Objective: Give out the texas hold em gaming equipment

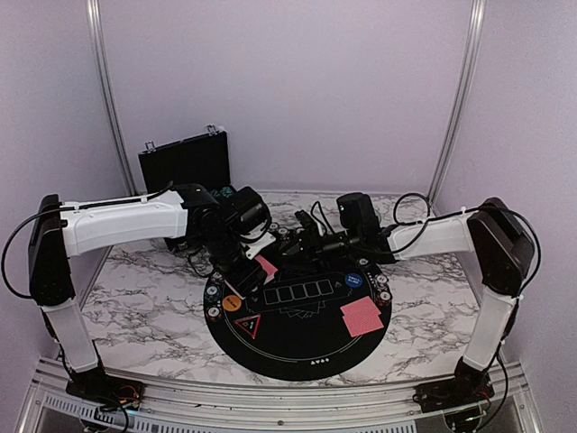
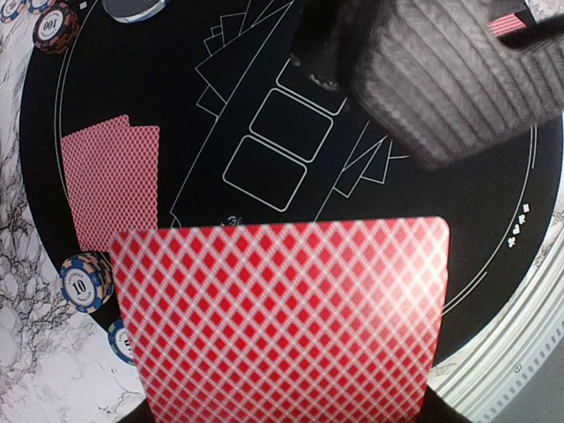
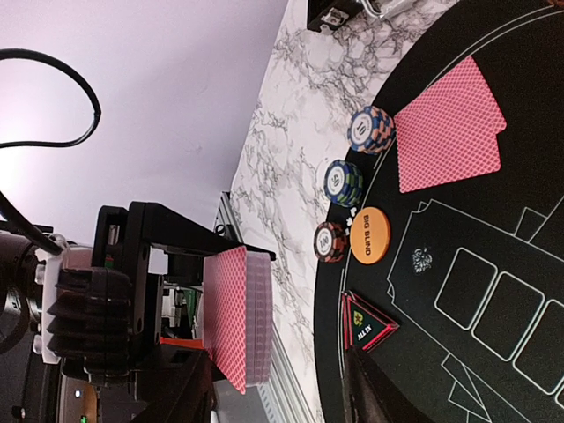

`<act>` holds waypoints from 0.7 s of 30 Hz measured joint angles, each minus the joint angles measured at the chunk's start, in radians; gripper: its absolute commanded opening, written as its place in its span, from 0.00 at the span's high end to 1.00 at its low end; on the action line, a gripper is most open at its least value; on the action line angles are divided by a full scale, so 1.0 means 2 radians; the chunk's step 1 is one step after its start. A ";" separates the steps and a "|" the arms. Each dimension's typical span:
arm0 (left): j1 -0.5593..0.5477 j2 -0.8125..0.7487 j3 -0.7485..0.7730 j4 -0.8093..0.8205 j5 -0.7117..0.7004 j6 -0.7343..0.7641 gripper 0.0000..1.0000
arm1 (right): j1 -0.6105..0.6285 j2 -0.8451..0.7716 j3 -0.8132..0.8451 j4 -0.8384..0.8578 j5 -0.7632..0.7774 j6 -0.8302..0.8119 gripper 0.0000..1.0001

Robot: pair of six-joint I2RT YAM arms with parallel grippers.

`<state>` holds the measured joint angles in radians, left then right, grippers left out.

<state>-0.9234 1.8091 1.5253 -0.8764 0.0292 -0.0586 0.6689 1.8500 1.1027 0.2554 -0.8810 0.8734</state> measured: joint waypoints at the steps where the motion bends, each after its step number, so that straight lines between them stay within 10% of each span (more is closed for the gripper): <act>1: 0.000 0.000 0.000 -0.001 0.000 0.000 0.50 | 0.000 0.000 0.000 0.001 -0.001 0.001 0.51; 21: 0.000 0.001 0.000 -0.006 0.000 0.000 0.50 | 0.025 0.033 0.019 0.012 -0.018 0.009 0.35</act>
<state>-0.9237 1.8103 1.5253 -0.8883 0.0288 -0.0582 0.7185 1.9156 1.1404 0.2794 -0.9173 0.8917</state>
